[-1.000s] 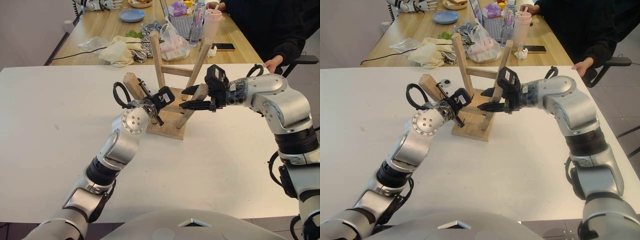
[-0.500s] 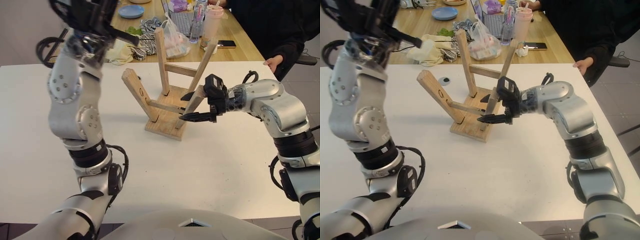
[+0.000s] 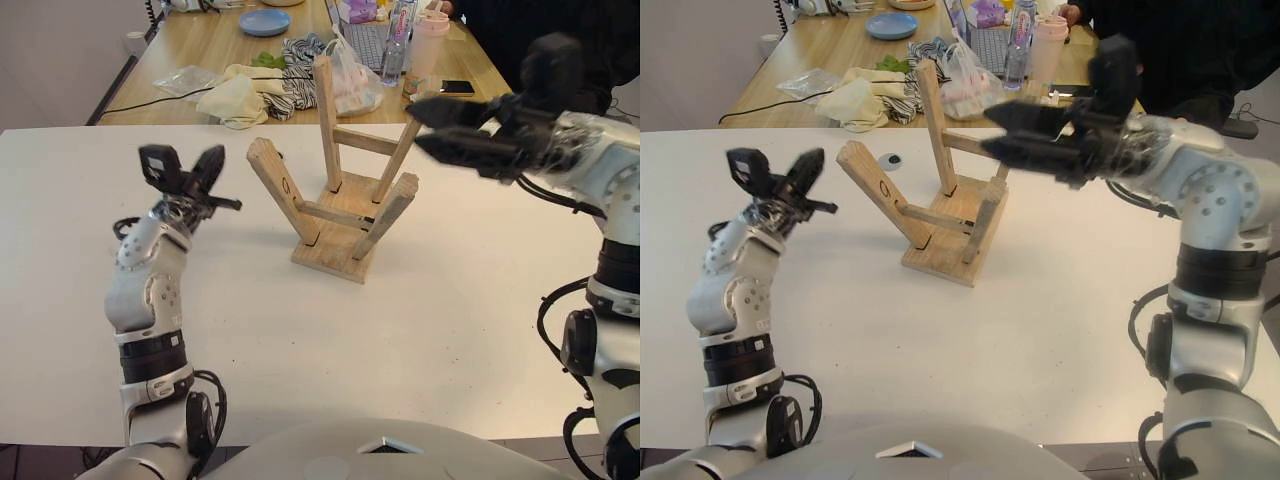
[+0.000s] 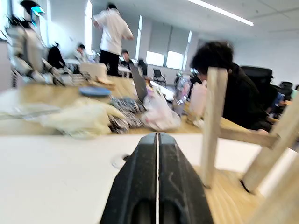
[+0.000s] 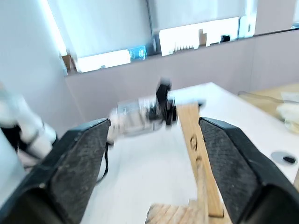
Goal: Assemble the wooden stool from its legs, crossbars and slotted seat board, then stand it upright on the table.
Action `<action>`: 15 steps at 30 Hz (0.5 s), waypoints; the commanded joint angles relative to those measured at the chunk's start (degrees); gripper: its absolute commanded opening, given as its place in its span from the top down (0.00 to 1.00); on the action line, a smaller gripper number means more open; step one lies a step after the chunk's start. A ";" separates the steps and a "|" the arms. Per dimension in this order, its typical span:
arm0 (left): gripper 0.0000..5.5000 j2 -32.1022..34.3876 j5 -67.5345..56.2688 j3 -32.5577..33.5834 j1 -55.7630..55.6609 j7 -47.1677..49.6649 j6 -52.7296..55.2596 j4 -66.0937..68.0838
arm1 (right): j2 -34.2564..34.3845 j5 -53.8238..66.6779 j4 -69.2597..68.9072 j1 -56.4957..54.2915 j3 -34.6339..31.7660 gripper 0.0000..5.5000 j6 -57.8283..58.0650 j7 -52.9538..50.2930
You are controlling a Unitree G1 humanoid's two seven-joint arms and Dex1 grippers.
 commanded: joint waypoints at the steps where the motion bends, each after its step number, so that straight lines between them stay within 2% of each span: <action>1: 1.00 -0.10 -1.98 -2.70 1.95 -0.39 1.17 -3.38 | 1.58 -4.15 -0.80 6.43 -4.83 0.47 -3.13 -13.42; 5: 1.00 -0.40 -2.84 -5.50 3.25 0.83 2.68 -6.55 | 4.65 -11.34 -13.73 20.71 3.55 0.59 -6.60 -21.05; 7: 1.00 -0.93 -3.19 -7.37 2.75 1.71 3.96 -7.95 | 5.53 -16.68 -19.63 23.44 12.01 0.64 -7.63 -23.66; 10: 1.00 -1.77 -2.51 -10.86 0.65 3.06 5.38 -7.69 | 6.48 -22.75 -25.40 24.54 23.18 0.75 -7.09 -27.12; 13: 1.00 -0.41 2.83 -13.58 -4.62 5.26 3.77 0.09 | 7.72 -25.01 -27.18 22.24 29.48 0.83 -6.31 -27.44; 15: 1.00 1.06 7.21 -15.66 -10.39 4.95 0.10 9.97 | 9.74 -27.23 -24.92 18.74 33.03 0.88 -6.81 -27.41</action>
